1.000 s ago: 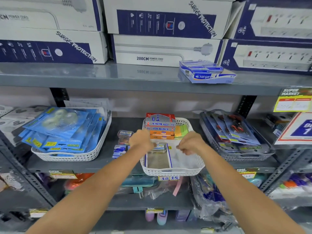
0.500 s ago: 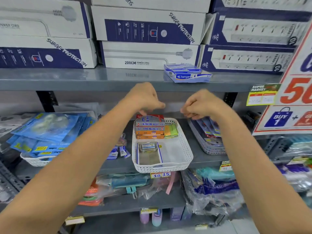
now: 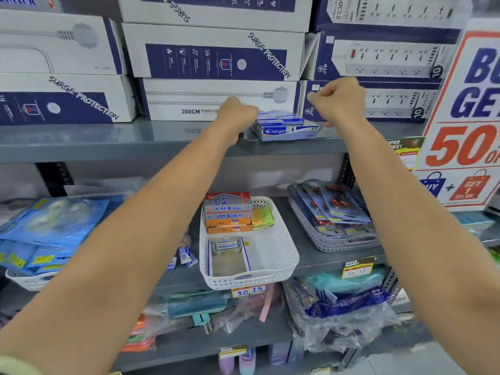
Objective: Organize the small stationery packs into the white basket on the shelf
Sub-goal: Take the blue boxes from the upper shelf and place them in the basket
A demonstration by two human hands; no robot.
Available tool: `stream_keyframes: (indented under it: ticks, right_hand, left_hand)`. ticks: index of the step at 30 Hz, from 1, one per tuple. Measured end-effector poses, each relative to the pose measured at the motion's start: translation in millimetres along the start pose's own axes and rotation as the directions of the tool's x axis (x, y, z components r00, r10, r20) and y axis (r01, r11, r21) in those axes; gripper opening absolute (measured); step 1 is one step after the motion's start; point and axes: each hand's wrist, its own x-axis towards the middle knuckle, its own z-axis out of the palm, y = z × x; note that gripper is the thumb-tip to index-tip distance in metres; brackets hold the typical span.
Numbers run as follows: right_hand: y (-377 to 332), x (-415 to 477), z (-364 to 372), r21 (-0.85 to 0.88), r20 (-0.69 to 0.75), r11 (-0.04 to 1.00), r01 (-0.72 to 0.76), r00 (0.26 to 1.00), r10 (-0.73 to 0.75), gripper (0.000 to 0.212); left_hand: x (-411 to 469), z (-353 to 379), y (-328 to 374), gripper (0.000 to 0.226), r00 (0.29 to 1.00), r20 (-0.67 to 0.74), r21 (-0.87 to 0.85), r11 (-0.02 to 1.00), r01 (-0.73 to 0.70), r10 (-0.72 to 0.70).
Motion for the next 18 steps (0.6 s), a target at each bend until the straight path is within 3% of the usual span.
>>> stream_keyframes:
  ticks: [3,5,9,14,18]
  right_hand:
    - [3.5,12.9,10.6,-0.181,0.138,0.984,-0.005,0.99,0.03,0.032]
    - [3.1,12.7,16.5,-0.214,0.251,0.976,-0.027,0.964,0.082,0.028]
    - [1.9,11.8,24.0,-0.261,0.291,0.965,-0.02,0.952,0.099,0.036]
    - [-1.5,8.8,24.1,-0.114,0.283,0.988,-0.1,0.95,0.129,0.021]
    - [2.1,6.0,22.8,-0.016,0.262,0.985,-0.169,0.95,0.167,0.034]
  left_hand:
    - [1.0,6.1,9.5,0.01,0.999,0.038,0.13,0.991,-0.023,0.018]
    - [1.7,9.4,15.6,0.006,0.997,0.073,0.222,0.974,-0.053,0.038]
    - [2.7,13.7,20.0,0.01,0.996,0.087,0.233,0.971,-0.047,0.027]
    - [3.7,13.0,19.5,0.01,0.998,0.056,0.127,0.992,0.021,-0.028]
    - [2.7,9.2,16.5,0.018,0.999,0.013,0.063,0.997,0.046,-0.047]
